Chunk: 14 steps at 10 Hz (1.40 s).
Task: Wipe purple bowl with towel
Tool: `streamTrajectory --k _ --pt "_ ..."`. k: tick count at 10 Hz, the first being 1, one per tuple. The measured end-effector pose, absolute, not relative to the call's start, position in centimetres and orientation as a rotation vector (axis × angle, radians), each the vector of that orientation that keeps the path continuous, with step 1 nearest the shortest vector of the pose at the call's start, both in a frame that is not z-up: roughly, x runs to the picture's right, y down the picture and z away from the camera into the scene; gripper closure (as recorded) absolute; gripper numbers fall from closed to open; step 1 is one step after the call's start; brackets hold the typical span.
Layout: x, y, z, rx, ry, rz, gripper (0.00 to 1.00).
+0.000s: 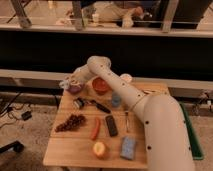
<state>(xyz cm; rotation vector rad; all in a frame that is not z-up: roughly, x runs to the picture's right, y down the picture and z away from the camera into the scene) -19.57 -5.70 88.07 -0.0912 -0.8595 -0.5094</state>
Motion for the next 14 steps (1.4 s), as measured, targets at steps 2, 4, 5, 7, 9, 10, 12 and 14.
streamTrajectory --k 2,4,5,7,9,10,12,14 --pt "-19.6 -5.7 88.1 -0.091 -0.860 -0.509 0.99" --pt "-19.6 -5.7 88.1 -0.091 -0.860 -0.509 0.99" --pt "-19.5 -5.7 88.1 -0.092 -0.859 -0.509 0.99" --pt "-19.2 -5.7 88.9 -0.094 -0.855 -0.480 0.99" --pt "-18.7 -6.2 90.0 -0.092 -0.847 -0.446 0.99" --pt "-18.7 -6.4 90.3 -0.091 -0.844 -0.438 0.99" --pt "-18.1 -7.5 91.5 -0.083 -0.835 -0.405 0.99" --pt "-18.1 -8.4 92.5 -0.073 -0.839 -0.388 0.99"
